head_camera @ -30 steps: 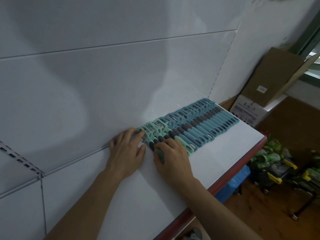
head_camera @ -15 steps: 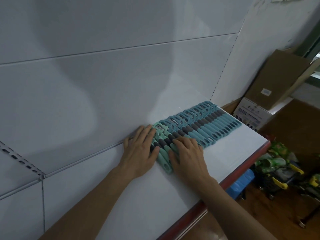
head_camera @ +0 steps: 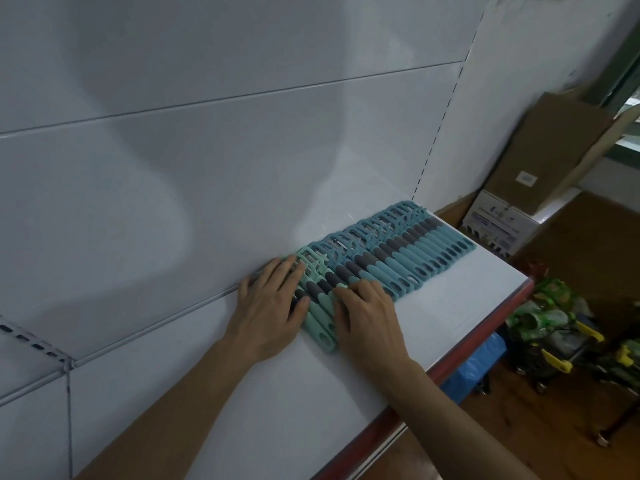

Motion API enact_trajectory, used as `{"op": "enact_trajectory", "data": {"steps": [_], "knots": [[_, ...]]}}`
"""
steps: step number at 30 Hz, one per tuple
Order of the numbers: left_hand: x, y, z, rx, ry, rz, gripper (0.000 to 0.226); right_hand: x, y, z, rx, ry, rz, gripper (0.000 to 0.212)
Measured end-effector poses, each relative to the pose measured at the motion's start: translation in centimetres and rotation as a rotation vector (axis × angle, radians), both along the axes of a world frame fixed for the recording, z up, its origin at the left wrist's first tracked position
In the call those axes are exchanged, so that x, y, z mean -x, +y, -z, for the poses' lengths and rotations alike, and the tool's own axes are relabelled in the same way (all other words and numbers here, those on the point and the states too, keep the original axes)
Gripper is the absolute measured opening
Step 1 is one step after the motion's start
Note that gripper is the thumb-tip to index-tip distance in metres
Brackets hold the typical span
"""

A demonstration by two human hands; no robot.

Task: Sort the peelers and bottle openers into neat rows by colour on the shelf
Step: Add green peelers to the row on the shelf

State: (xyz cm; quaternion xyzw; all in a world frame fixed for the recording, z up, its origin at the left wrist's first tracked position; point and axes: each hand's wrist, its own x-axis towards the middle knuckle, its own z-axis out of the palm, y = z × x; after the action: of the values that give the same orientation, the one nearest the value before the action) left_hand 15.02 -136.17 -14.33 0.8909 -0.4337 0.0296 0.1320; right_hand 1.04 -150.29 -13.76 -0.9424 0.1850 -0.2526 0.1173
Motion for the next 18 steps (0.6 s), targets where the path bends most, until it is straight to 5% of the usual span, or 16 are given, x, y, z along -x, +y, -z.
{"op": "enact_trajectory", "data": {"steps": [7, 18], "knots": [[-0.3, 0.2, -0.1, -0.016, 0.034, 0.033, 0.075, 0.5, -0.6, -1.0, -0.043, -0.085, 0.030, 0.020], [1.9, 5.9, -1.6, 0.010, 0.128, -0.065, 0.098, 3.3, -2.3, -4.7, -0.029, 0.151, 0.017, 0.033]]}}
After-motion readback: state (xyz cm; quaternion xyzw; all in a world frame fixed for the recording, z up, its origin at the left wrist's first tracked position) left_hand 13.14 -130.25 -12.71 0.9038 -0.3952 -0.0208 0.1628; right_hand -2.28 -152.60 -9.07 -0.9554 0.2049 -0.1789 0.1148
